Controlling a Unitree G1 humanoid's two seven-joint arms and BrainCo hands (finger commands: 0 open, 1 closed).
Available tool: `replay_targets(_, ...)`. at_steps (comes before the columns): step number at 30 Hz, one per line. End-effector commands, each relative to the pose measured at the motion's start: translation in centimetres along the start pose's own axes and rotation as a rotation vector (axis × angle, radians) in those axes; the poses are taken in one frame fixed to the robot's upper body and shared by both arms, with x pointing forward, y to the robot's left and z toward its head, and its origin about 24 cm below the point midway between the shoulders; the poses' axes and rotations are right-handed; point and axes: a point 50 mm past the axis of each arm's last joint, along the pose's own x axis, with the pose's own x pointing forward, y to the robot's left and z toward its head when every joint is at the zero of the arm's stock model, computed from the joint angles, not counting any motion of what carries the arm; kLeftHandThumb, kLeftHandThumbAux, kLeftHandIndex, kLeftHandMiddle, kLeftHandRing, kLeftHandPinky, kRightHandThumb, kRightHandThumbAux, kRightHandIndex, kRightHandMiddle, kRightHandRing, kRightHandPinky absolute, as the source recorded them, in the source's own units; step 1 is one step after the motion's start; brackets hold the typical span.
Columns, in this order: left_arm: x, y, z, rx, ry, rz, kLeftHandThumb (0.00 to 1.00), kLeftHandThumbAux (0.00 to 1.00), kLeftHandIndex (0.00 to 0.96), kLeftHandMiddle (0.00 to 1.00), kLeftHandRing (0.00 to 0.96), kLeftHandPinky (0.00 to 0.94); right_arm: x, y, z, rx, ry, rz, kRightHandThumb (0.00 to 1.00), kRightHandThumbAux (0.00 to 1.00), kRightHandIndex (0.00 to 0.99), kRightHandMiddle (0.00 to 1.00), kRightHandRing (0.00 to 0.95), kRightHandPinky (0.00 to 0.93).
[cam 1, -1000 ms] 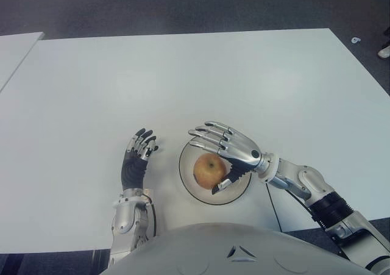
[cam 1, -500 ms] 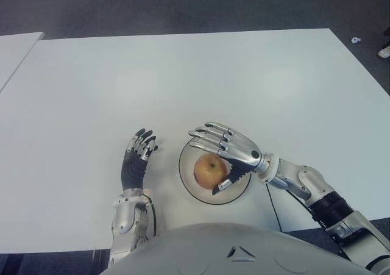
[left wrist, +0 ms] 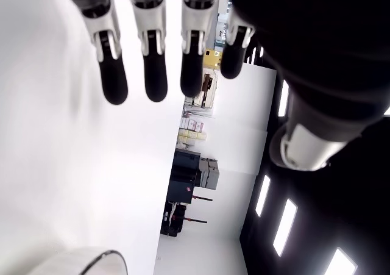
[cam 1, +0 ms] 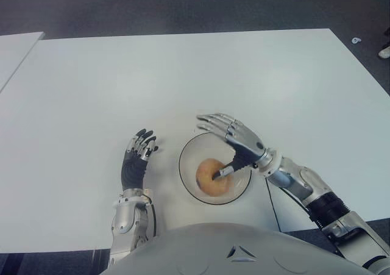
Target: Put the apples into the plate.
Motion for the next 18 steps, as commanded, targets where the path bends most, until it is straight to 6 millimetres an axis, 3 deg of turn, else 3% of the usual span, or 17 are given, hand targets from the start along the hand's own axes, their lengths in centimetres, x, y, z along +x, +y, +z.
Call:
replay_targets(1, -0.1, 0.1, -0.4, 0.006, 0.011, -0.001, 0.415, 0.61, 0.198, 0.226, 0.256, 0.313, -0.5, -1.8, -1.9, 0.212, 0.173, -0.093, 0.137, 0.365, 0.003, 0.039, 0.051, 0.13)
replay_targets(6, -0.1, 0.3, -0.3, 0.019, 0.014, 0.001, 0.392, 0.604, 0.215, 0.223, 0.254, 0.305, -2.2, -3.5, -4.4, 0.471, 0.368, -0.287, 0.233, 0.464, 0.069, 0.12, 0.116, 0.171)
replay_targets(10, 0.0, 0.4, -0.3, 0.021, 0.018, 0.002, 0.387, 0.598, 0.214, 0.225, 0.256, 0.312, -3.4, -3.7, -5.5, 0.811, 0.528, -0.503, 0.283, 0.531, 0.105, 0.174, 0.173, 0.236)
replay_targets(18, 0.4, 0.8, -0.2, 0.014, 0.01, 0.009, 0.411, 0.608, 0.231, 0.233, 0.262, 0.321, -7.3, -2.5, -5.5, 1.001, 0.661, -0.654, 0.325, 0.577, 0.178, 0.262, 0.263, 0.287)
